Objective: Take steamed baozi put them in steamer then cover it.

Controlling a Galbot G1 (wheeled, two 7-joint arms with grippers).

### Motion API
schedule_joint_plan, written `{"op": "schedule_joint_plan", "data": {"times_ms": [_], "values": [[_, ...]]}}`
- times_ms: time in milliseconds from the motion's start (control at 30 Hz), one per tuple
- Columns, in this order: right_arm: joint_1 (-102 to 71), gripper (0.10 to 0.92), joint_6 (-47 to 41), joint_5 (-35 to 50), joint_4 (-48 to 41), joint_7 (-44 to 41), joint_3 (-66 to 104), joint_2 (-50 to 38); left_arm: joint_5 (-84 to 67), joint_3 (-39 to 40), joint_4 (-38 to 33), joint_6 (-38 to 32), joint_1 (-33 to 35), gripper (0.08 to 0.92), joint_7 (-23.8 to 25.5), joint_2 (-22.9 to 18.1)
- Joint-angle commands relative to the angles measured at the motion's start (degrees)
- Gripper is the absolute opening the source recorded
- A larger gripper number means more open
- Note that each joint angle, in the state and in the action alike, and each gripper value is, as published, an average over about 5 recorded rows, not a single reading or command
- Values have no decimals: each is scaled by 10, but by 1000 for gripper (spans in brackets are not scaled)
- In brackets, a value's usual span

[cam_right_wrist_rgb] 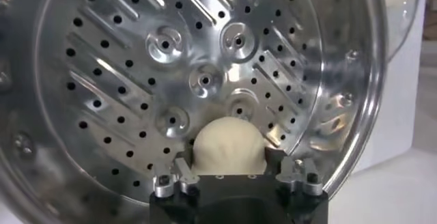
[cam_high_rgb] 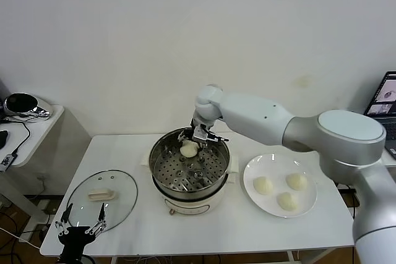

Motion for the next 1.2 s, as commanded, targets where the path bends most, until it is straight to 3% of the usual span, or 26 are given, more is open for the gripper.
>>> {"op": "schedule_joint_plan", "data": {"times_ms": [33,133,200,367,567,933,1200], "values": [[-7,819,28,-27,-20,14,4,13,0,0,-1,0,0,823,0,0],[24,822,-9,46,11,-7,3,-8,0,0,-4,0,1,823,0,0],[60,823,-79,123,63,-34,-9,-36,0,0,-6,0,3,823,0,0],[166,823,-399,308,242,-78,-47,-158,0,1,-6,0,3,823,-1,1],[224,823,-553,339,375,-79,-70,-305,1,3,-12,0,4,823,0,5],[174,823,-604,286,464,-80,-66,-526,2,0,-27,0,12,823,0,9],[-38,823,-567,214,442,-84,49,-565,7,1,-28,2,12,823,0,5]]}}
